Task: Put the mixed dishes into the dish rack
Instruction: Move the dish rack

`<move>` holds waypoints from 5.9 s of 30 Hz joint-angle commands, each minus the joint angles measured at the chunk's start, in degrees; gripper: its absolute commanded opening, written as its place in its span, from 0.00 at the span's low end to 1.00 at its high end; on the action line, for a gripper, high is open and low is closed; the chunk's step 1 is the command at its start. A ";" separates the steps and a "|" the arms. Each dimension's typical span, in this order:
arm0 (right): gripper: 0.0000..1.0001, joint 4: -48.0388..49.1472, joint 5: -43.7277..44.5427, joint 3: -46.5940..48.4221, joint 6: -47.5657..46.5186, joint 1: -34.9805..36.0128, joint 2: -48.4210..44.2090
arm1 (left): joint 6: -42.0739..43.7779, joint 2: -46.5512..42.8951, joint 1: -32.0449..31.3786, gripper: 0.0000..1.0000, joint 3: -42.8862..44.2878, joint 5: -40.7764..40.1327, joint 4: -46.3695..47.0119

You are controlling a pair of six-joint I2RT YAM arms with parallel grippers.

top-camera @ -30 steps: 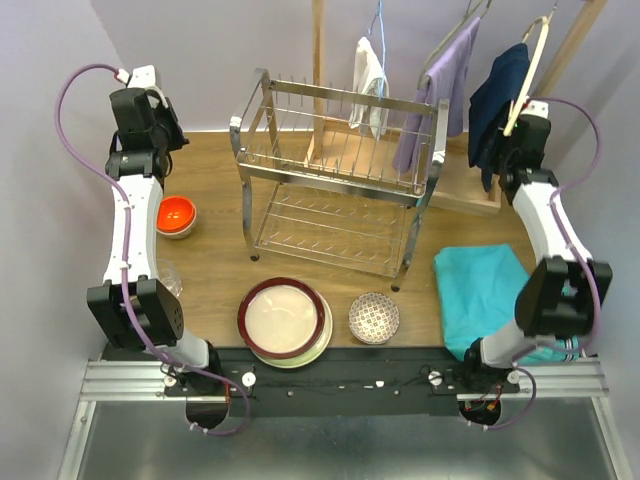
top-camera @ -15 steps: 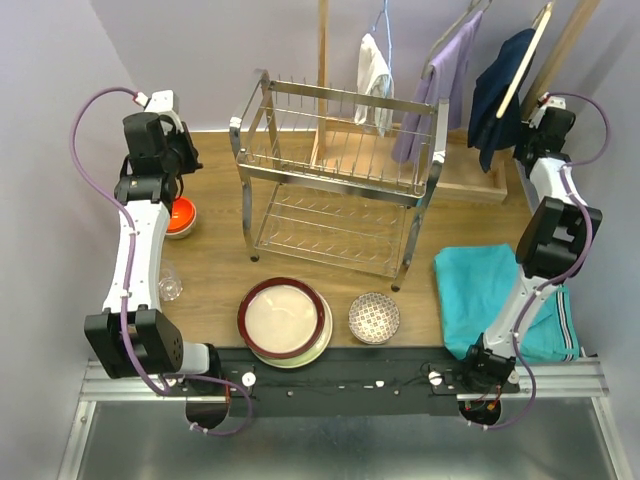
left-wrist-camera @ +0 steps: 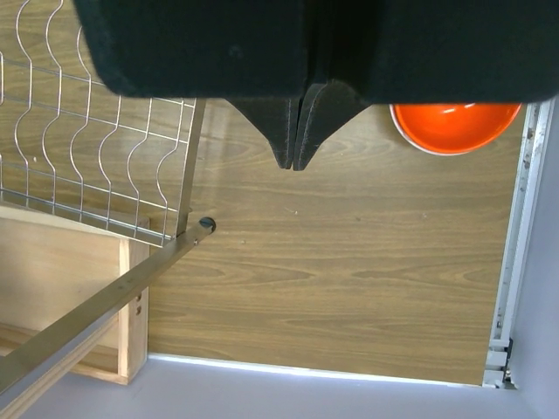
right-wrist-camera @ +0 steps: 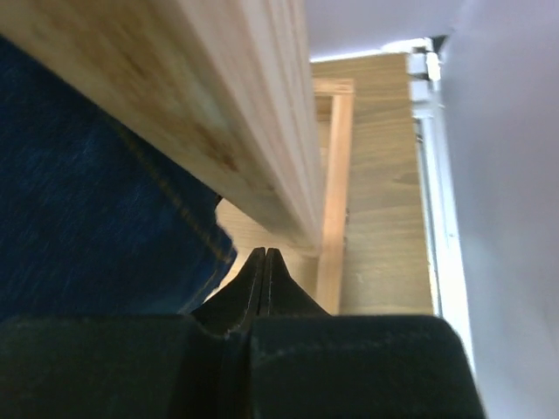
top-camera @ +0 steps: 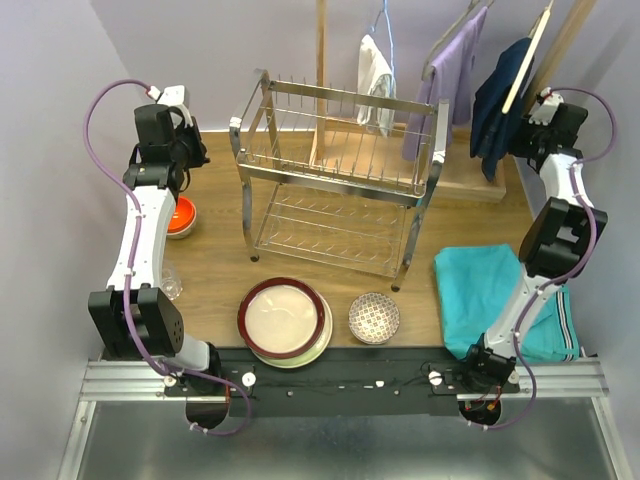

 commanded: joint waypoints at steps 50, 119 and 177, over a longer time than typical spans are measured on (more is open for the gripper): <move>1.00 9.73 -3.25 1.59 8.56 4.05 -0.45 | 5.24 -1.69 -3.33 0.46 1.14 -10.37 -6.48; 0.61 -3.32 0.43 -54.86 -0.58 33.94 -62.92 | 5.14 -29.47 -15.54 0.26 -34.90 11.07 -2.78; 0.98 -30.46 3.17 -47.40 -5.32 32.80 -75.67 | 29.73 -20.77 4.94 0.77 -12.92 1.92 -21.59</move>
